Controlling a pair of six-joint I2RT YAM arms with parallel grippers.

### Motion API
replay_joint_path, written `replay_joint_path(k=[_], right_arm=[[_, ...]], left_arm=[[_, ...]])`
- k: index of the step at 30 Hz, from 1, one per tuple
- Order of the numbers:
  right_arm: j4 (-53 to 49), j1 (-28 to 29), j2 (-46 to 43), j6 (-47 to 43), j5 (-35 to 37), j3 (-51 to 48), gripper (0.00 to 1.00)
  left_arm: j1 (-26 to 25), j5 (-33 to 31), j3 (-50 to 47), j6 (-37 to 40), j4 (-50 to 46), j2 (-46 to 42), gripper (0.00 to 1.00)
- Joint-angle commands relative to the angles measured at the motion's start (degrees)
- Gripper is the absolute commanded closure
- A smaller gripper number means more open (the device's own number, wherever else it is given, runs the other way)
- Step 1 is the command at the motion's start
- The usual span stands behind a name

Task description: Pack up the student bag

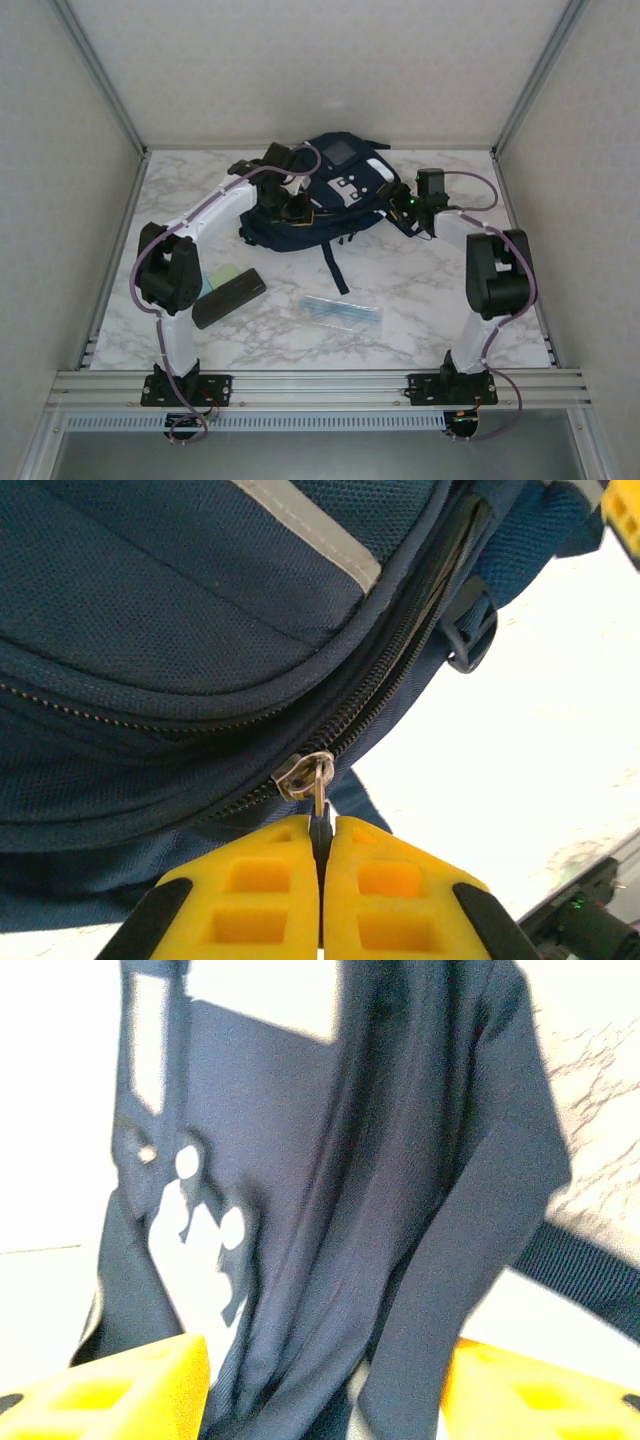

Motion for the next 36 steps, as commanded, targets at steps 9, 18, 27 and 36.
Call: replay_joint_path(k=[9, 18, 27, 36], right_arm=[[6.6, 12.1, -9.2, 15.2, -7.2, -8.1, 0.39], [18.5, 17.5, -0.2, 24.4, -3.2, -6.2, 0.42], [15.6, 15.9, 1.4, 16.0, -0.1, -6.7, 1.00], [0.6, 9.0, -6.5, -0.9, -3.4, -8.6, 1.00]], left_arm=[[-1.3, 6.2, 3.6, -2.8, 5.3, -1.6, 1.00], [-3.5, 8.1, 3.5, -2.8, 5.5, -2.5, 1.00], [-1.2, 6.9, -1.9, -1.5, 5.1, -4.8, 1.00], [4.9, -7.8, -7.0, 3.2, 0.4, -5.6, 1.00]])
